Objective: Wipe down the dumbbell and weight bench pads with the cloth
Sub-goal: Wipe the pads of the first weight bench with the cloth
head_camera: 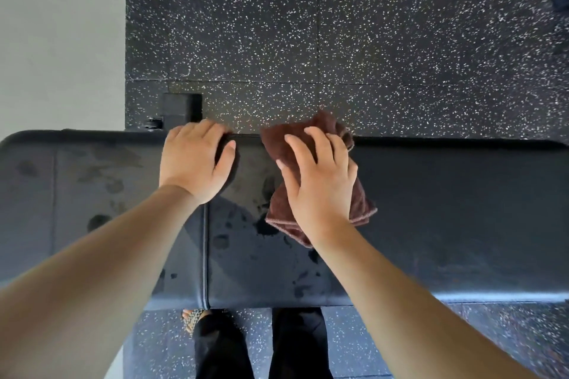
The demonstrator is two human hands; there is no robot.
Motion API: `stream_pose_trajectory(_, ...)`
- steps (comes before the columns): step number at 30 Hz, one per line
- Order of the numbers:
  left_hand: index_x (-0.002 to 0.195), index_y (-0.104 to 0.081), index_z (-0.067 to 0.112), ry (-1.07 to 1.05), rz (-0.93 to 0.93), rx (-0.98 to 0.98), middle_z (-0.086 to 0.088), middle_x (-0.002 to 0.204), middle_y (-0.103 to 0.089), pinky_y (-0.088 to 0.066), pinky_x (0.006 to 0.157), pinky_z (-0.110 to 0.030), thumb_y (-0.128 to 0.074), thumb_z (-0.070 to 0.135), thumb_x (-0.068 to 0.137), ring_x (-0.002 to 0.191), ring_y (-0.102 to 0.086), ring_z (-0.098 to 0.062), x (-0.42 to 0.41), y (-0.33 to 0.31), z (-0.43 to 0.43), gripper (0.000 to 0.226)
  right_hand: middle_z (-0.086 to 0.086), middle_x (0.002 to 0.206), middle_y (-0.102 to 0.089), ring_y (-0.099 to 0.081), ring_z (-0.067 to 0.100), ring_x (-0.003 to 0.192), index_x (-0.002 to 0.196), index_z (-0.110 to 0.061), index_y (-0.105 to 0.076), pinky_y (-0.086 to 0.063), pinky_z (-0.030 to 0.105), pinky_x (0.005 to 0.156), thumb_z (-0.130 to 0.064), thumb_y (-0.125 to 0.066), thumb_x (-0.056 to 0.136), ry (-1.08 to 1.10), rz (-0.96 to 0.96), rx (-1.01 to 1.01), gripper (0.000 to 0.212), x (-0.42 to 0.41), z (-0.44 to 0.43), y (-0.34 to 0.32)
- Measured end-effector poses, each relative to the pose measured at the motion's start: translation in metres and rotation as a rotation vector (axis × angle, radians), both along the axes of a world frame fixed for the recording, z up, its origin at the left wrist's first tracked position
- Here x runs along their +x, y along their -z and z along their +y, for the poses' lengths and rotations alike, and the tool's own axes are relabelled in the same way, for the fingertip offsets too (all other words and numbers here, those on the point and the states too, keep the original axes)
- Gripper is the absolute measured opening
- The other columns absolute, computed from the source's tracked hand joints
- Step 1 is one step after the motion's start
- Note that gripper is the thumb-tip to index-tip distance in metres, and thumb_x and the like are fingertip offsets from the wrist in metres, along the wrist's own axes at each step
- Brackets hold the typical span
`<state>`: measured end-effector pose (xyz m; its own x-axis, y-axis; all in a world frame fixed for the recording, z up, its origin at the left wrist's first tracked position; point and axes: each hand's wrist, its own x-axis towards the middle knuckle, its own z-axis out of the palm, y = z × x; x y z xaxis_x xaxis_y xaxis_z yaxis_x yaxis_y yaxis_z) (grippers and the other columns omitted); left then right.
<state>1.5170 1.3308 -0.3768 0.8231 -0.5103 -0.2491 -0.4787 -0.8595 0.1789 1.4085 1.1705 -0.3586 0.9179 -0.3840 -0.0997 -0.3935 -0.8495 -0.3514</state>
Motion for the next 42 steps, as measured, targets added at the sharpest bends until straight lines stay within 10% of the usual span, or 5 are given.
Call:
stream_pose_trajectory(34, 0.109, -0.060, 0.016, 0.028, 0.033, -0.061, -0.001, 0.100, -0.061, -0.034, 0.083, -0.037, -0.027, 0.039, 0.088, 0.090, -0.056, -0.027, 0.004, 0.003, 0.005, 0.046, 0.005, 0.129, -0.055, -0.045, 0.032, 0.118, 0.119, -0.023, -0.061, -0.044, 0.051, 0.081, -0.029, -0.067, 0.084, -0.049, -0.055, -0.083, 0.036, -0.005, 0.009, 0.004)
stream_pose_trajectory(42, 0.123, -0.053, 0.016, 0.117, 0.085, -0.051, -0.003, 0.117, -0.058, -0.031, 0.094, -0.038, -0.022, 0.041, 0.092, 0.107, -0.052, -0.026, 0.004, 0.000, 0.012, 0.050, 0.002, 0.127, -0.056, -0.046, 0.031, 0.116, 0.112, -0.023, -0.067, -0.042, 0.048, 0.082, -0.026, -0.071, 0.081, 0.232, -0.133, 0.031, 0.032, -0.002, 0.047, -0.005)
